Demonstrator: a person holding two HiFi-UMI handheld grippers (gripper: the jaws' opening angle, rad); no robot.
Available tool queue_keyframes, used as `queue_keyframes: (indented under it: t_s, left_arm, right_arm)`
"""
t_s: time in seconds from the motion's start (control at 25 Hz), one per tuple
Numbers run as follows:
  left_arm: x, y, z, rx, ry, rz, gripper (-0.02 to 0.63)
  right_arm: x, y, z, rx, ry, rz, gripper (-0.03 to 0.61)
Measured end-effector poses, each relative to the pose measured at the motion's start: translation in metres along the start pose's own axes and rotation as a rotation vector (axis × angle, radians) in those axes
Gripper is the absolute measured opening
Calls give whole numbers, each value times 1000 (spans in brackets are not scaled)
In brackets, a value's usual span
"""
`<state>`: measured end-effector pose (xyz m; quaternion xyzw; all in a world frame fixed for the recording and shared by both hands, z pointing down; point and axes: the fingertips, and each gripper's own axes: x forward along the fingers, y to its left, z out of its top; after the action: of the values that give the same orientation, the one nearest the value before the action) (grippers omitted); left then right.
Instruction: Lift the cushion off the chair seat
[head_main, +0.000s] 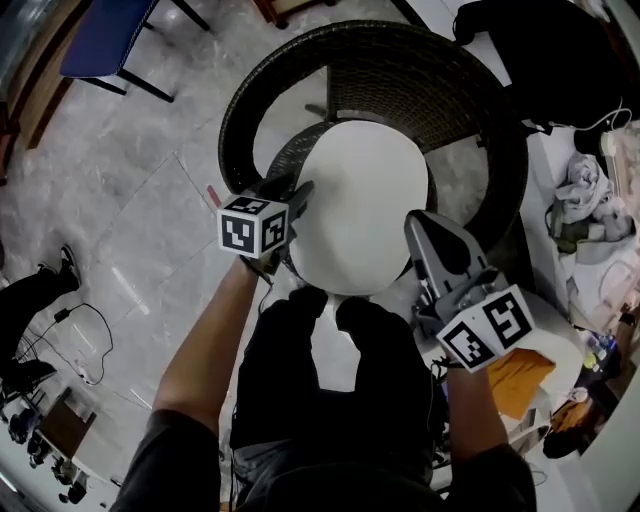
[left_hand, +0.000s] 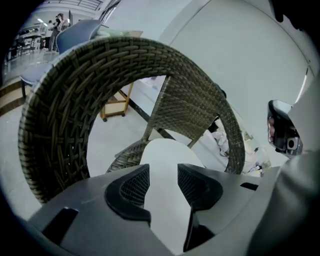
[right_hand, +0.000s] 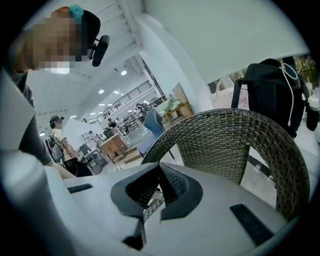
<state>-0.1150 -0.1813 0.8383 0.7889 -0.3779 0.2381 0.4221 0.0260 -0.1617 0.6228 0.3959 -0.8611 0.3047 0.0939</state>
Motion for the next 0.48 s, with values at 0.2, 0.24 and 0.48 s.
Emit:
queue_keyframes:
  t_s: [0.2, 0.24, 0.48]
  left_arm:
    - [18, 15, -15, -29, 54, 18, 181]
    - [21, 19, -18, -38, 70, 26, 182]
    - [37, 32, -33, -83, 166, 34, 183]
  right_arm:
    - [7, -9, -13, 12, 9, -2, 8]
    - [8, -11, -15, 15, 11, -2, 8]
    - [22, -12, -21, 15, 30, 20, 8]
